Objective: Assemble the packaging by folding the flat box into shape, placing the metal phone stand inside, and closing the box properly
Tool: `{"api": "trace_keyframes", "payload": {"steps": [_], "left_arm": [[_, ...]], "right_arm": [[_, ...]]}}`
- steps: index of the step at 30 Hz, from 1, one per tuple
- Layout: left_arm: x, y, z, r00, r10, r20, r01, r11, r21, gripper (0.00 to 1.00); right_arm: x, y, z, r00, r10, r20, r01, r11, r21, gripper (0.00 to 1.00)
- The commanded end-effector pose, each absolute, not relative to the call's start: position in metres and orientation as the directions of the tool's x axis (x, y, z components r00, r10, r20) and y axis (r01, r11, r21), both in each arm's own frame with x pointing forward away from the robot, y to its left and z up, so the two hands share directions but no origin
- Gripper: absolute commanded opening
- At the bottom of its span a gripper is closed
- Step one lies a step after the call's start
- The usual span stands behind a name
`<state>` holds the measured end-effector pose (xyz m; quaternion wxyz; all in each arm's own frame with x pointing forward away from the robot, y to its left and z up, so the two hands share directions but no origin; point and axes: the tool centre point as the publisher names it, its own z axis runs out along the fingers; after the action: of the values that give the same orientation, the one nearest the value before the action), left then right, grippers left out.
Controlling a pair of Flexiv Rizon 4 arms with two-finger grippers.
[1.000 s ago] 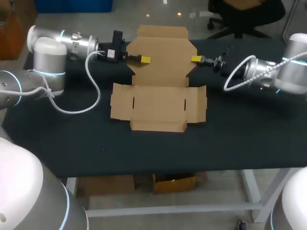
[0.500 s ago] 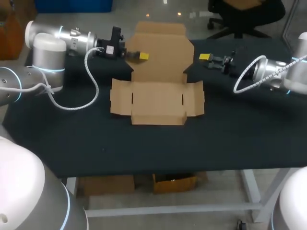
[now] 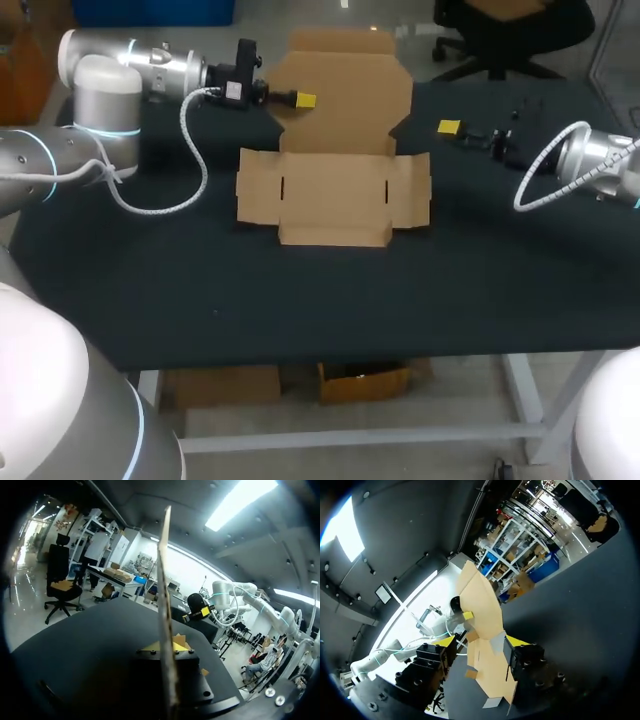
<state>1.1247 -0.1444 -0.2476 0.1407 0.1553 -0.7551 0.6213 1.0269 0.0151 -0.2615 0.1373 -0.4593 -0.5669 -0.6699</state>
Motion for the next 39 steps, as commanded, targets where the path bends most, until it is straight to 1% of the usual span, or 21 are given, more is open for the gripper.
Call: {"api": "trace_keyframes", "payload": {"steps": [1, 10, 16, 27, 39], "left_arm": [[1.126, -0.146, -0.245, -0.922, -0.046, 0.385, -0.387, 0.163, -0.907, 0.00], [1.119, -0.145, -0.232, -0.942, -0.078, 0.326, -0.334, 0.119, -0.935, 0.00], [1.110, -0.149, -0.229, -0.949, -0.089, 0.301, -0.310, 0.111, -0.944, 0.00], [1.091, -0.153, -0.223, -0.963, -0.120, 0.241, -0.255, 0.121, -0.959, 0.00], [1.091, -0.153, -0.223, -0.963, -0.120, 0.241, -0.255, 0.121, -0.959, 0.00]], "right_arm": [[1.009, 0.006, -0.255, -0.497, 0.423, 0.758, 0.694, -0.330, 0.639, 0.00], [0.994, -0.011, -0.259, -0.463, 0.479, 0.746, 0.691, -0.332, 0.642, 0.00], [0.983, -0.017, -0.269, -0.460, 0.509, 0.728, 0.703, -0.291, 0.648, 0.00], [0.962, -0.017, -0.285, -0.482, 0.528, 0.699, 0.710, -0.231, 0.665, 0.00], [0.962, -0.017, -0.285, -0.482, 0.528, 0.699, 0.710, -0.231, 0.665, 0.00]]}}
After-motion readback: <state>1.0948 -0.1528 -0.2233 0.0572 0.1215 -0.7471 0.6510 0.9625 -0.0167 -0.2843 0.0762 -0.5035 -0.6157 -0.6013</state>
